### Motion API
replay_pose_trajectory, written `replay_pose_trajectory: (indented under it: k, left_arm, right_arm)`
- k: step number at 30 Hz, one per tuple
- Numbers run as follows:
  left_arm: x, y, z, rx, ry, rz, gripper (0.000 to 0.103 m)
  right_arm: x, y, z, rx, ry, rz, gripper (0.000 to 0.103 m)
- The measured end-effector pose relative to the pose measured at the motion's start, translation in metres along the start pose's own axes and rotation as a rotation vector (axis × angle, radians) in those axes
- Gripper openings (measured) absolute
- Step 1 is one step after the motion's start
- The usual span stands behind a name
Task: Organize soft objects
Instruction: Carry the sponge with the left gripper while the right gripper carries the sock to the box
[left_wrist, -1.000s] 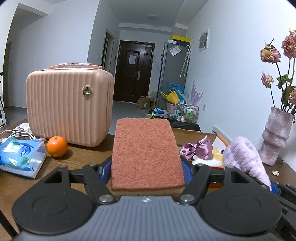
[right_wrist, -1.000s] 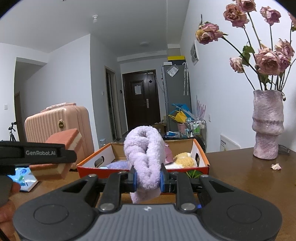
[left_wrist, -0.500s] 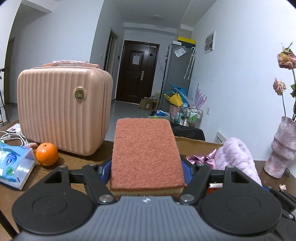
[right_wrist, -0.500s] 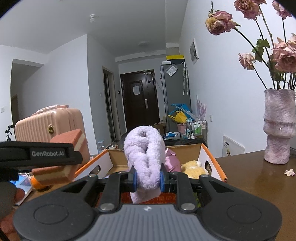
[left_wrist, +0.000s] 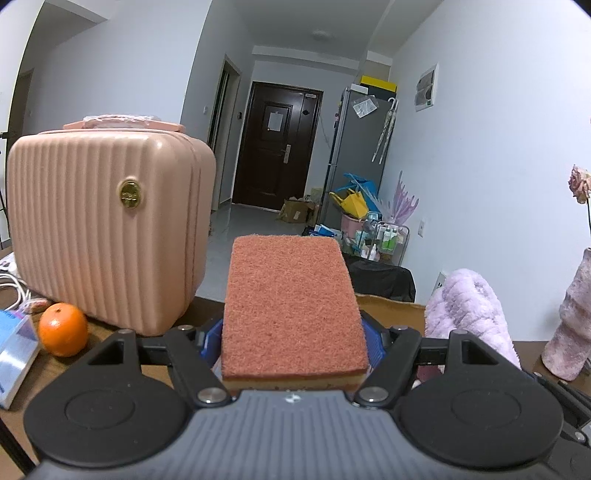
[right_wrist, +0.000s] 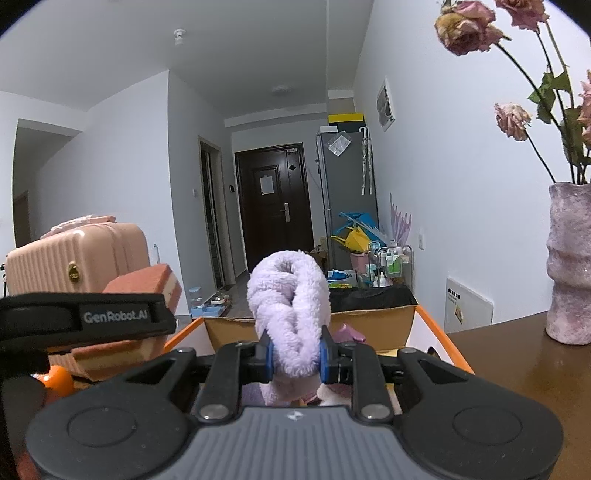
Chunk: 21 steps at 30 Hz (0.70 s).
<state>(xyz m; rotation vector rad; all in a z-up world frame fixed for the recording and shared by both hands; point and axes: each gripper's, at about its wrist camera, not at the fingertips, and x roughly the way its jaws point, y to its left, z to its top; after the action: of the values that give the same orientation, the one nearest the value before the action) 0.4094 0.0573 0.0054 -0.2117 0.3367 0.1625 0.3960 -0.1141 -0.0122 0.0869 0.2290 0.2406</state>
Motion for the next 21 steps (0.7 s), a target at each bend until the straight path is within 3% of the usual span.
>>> replay_pose_trajectory:
  k: [8,13,21]
  left_arm:
    - [0.037,-0.004,0.001,0.028,-0.008,0.003,0.073]
    - [0.059,0.0,-0.002,0.029,0.028,0.008,0.073]
    - [0.073,0.0,-0.01,0.063,0.039,0.011,0.073]
  right_arm:
    - [0.034,0.002,0.002,0.005,0.041,-0.007,0.021]
    - [0.051,0.003,0.002,0.007,0.081,-0.016,0.021]
    - [0.062,0.003,-0.001,0.0,0.128,-0.03,0.022]
